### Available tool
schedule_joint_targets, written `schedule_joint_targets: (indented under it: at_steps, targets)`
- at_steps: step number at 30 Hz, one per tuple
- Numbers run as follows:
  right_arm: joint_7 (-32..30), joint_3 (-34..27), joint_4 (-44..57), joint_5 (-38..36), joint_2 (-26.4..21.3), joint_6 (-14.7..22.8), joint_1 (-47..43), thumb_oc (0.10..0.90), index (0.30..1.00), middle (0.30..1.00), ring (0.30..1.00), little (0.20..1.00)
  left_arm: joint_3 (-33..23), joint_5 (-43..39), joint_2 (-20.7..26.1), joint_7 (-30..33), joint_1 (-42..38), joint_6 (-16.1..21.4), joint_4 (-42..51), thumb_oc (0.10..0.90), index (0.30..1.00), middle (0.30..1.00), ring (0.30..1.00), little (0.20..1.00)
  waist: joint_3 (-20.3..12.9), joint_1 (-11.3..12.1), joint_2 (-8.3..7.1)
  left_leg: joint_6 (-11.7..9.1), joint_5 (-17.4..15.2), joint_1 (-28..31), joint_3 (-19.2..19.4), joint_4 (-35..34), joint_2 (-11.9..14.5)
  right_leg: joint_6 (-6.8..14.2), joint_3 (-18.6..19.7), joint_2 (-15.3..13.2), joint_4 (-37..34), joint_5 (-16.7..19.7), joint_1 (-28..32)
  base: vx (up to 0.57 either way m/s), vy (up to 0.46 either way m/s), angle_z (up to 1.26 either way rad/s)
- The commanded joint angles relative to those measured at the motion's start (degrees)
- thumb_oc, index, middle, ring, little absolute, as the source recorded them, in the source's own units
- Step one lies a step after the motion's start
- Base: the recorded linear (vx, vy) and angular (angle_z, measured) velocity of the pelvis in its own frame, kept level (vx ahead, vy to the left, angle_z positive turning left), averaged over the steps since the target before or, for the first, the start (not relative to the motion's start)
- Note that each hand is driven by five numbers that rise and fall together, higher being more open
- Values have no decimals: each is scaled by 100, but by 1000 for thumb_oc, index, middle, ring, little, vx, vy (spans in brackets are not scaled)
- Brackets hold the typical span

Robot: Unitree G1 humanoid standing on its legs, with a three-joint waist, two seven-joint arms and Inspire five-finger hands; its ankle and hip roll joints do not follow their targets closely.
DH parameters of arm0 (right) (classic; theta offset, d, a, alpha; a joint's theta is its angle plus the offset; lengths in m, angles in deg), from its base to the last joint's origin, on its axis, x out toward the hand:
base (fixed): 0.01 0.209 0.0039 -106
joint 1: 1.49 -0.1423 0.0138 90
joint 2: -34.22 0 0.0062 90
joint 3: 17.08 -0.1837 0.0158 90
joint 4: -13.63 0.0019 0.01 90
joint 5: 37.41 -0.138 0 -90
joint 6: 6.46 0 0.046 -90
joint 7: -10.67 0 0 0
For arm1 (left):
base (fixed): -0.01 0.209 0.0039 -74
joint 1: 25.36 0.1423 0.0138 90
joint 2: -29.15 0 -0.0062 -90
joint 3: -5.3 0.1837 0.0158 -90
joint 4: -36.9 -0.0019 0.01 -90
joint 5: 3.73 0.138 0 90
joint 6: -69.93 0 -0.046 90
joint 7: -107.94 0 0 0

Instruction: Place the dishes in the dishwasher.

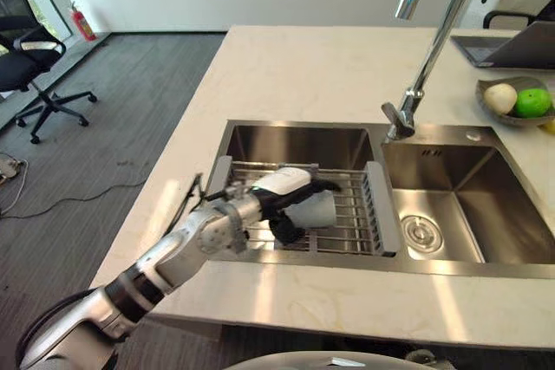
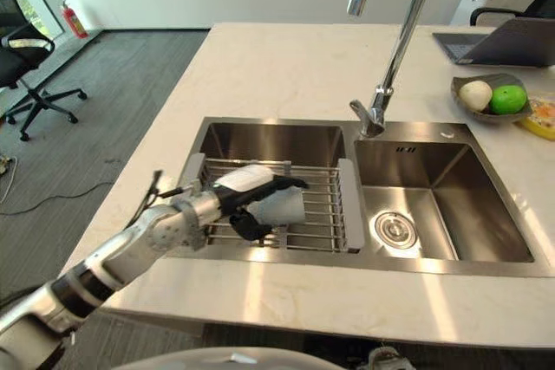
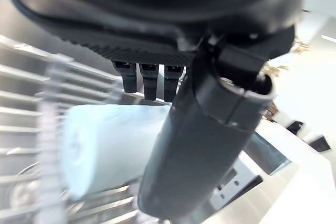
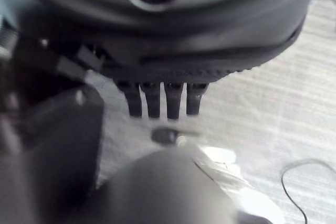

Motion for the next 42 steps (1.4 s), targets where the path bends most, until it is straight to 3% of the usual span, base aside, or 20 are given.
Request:
schedule_joint_targets:
  at_steps: [1,6,14,28,32,33,42]
  targets:
    - [85,-141,73,96,-317,95,819,800,900,900,900,900,-641,361,-172,561,-642,183,120,800,900,900,900,900,-21,-173,147,-362,-144,2,348,35,40,315,53,56,384,-347,-3,-47,11,-22]
    - [13,-104,-119,141,-276,31,514,800,900,900,900,900,-195,461,-541,702,-1047,165,-282,800,900,900,900,900,11,-267,294,-350,-127,-33,443,35,39,314,111,70,443,-344,-98,-12,14,-27]
    - [38,-133,-334,185,-272,-3,337,800,900,900,900,900,-239,459,-434,477,-744,88,-316,800,900,900,900,900,-36,-247,399,-330,-177,25,543,35,46,302,288,121,368,-339,-71,19,-2,-8]
    - [98,-123,-386,164,-147,-60,331,800,900,900,900,900,-1053,160,-386,654,342,-183,-493,800,900,900,900,900,-120,-56,253,-333,-205,60,357,35,53,266,169,87,220,-363,146,4,-8,0]
    - [98,-117,-385,163,-148,-61,333,800,900,900,900,900,-1060,160,-383,651,353,-185,-485,800,900,900,900,900,-123,-63,253,-333,-205,60,355,35,53,266,167,86,218,-363,148,3,-6,4]
    - [108,-101,-362,163,-103,-102,301,800,900,900,900,900,-1318,-118,-610,773,830,-342,-803,800,900,900,900,900,-126,-2,183,-328,-203,49,304,35,42,267,141,75,217,-365,159,10,-15,4]
    - [142,-109,-374,203,-96,-158,269,800,900,900,900,900,-1433,-288,-718,688,1224,-488,-1102,800,900,900,900,900,-127,47,159,-322,-214,62,304,35,50,258,126,72,230,-365,153,9,0,2]
